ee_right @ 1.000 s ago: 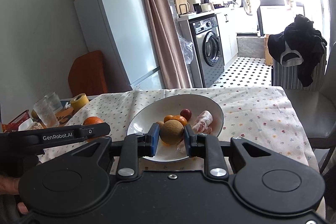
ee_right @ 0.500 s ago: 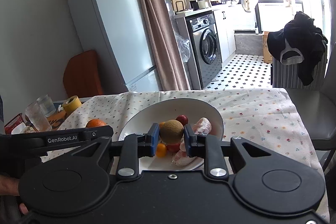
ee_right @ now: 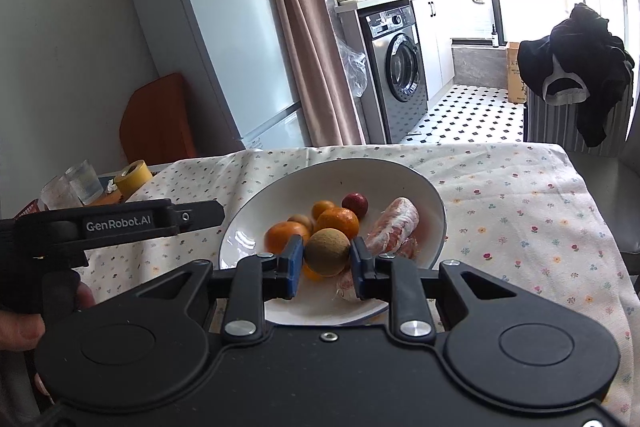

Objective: Organize fruits

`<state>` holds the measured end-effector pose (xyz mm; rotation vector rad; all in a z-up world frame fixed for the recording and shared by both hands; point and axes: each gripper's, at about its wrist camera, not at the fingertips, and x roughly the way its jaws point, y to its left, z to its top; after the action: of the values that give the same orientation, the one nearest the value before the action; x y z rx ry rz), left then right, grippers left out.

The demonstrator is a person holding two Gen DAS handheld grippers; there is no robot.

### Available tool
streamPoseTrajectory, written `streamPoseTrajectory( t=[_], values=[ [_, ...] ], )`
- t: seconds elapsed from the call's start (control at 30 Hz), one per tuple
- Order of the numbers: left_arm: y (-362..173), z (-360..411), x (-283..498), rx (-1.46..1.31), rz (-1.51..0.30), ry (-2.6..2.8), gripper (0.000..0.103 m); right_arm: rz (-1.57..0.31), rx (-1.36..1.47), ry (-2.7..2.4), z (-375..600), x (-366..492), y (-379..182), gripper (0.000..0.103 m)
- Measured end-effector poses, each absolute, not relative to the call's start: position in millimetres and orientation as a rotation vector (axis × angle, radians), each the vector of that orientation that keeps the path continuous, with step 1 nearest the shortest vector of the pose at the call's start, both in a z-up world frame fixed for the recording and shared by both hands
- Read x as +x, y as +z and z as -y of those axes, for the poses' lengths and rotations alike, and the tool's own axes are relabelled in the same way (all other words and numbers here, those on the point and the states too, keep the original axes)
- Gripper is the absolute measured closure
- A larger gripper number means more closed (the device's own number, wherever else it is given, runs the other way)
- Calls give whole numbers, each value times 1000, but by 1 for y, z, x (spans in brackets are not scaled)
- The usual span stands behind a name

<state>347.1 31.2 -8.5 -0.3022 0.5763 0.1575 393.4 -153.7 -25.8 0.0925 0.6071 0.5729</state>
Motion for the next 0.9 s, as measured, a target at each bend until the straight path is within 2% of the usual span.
streamPoseTrajectory(
  t=[0.1, 0.27, 0.33, 0.37, 0.4, 0.6, 0.7, 0.9],
  values=[
    [-10, -36, 337, -309, -578, 173, 35, -609, 89, 578, 149, 391, -25, 79],
    [-12, -41, 323, -321, -589, 179, 30, -599, 76, 595, 139, 386, -22, 77],
    [-13, -42, 318, -319, -590, 185, 25, -579, 69, 593, 137, 383, -20, 66],
    [-13, -41, 314, -314, -585, 185, 24, -568, 61, 575, 136, 381, -19, 54],
    [-13, -41, 311, -309, -579, 181, 20, -557, 58, 563, 136, 378, -18, 50],
    [-12, -42, 292, -327, -574, 200, 13, -573, 74, 567, 143, 365, -19, 50],
    [-12, -44, 282, -351, -569, 206, 11, -582, 88, 575, 148, 355, -21, 45],
    [-11, -40, 265, -350, -574, 201, 9, -584, 100, 577, 158, 334, -21, 41]
  ],
)
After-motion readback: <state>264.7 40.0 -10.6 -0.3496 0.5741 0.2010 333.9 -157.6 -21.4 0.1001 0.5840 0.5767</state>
